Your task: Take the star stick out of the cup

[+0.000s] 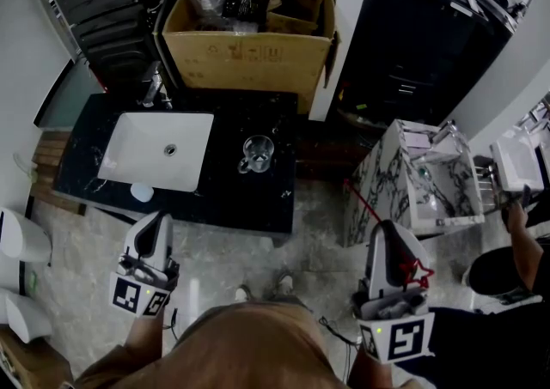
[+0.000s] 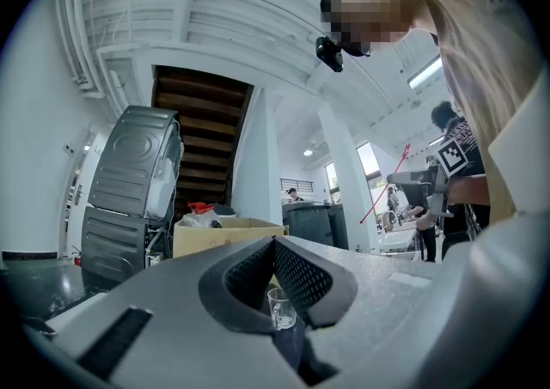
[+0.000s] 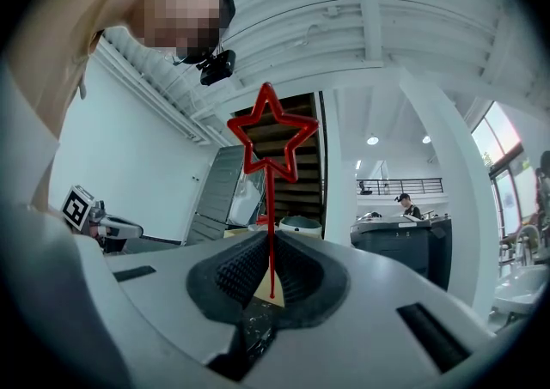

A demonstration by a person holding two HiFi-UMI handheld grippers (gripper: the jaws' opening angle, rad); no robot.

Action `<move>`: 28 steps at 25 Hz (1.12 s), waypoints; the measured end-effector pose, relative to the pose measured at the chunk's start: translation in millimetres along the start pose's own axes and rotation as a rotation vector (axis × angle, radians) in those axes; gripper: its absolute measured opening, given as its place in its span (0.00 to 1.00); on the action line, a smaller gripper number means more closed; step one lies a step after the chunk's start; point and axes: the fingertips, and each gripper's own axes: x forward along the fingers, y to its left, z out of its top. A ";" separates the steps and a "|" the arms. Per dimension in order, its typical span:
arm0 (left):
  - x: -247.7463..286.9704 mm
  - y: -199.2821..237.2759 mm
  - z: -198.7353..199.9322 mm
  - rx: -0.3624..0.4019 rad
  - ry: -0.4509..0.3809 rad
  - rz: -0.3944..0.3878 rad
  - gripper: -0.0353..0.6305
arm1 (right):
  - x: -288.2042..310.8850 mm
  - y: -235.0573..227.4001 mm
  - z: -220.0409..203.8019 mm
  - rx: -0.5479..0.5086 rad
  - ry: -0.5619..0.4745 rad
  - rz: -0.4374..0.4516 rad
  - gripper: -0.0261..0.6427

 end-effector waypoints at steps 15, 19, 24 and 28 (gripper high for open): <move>-5.9 -2.9 10.9 0.011 -0.028 -0.001 0.06 | -5.8 -0.3 3.6 0.000 -0.010 -0.012 0.06; -6.9 -1.6 11.3 0.009 -0.030 0.000 0.06 | -5.8 2.4 1.2 -0.004 0.008 -0.002 0.06; -9.7 -2.6 11.4 0.012 -0.036 0.004 0.06 | -2.1 6.4 4.2 0.006 0.001 -0.001 0.06; -12.0 -0.3 12.5 0.013 -0.035 0.008 0.06 | 4.8 10.7 9.1 0.031 -0.007 -0.013 0.06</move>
